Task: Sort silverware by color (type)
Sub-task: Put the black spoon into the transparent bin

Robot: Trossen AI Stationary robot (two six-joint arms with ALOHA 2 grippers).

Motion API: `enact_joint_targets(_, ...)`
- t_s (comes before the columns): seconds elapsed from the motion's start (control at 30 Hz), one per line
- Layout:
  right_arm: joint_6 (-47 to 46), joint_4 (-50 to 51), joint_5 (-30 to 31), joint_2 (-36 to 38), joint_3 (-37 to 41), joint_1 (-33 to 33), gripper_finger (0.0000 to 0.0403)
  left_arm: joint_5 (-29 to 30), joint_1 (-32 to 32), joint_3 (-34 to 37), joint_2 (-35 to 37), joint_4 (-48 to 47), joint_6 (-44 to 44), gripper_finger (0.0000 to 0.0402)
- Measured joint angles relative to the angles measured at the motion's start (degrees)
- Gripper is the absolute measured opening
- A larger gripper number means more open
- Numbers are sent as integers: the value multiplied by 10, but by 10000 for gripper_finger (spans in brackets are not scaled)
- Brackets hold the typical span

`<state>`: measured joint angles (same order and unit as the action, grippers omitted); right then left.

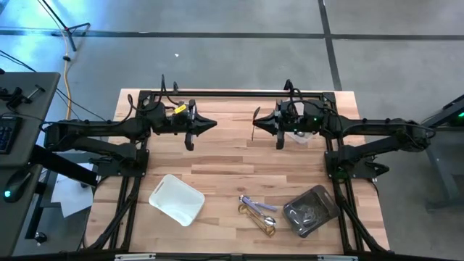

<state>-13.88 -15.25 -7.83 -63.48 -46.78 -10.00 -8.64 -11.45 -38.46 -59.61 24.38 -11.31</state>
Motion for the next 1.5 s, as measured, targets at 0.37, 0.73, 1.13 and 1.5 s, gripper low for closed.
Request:
enact_joint_targets(0.37,4,0,-15,0,0,0,0,0,2,0,0,0,-6,0)
enact_joint_targets(0.73,5,0,-19,0,0,0,0,0,2,0,0,0,-6,0)
enact_joint_targets(1.13,9,0,-21,-1,0,0,0,7,2,0,0,-1,-6,4)
enact_joint_targets(1.5,11,-90,-23,-50,0,19,0,33,8,-19,-18,-4,-62,136)
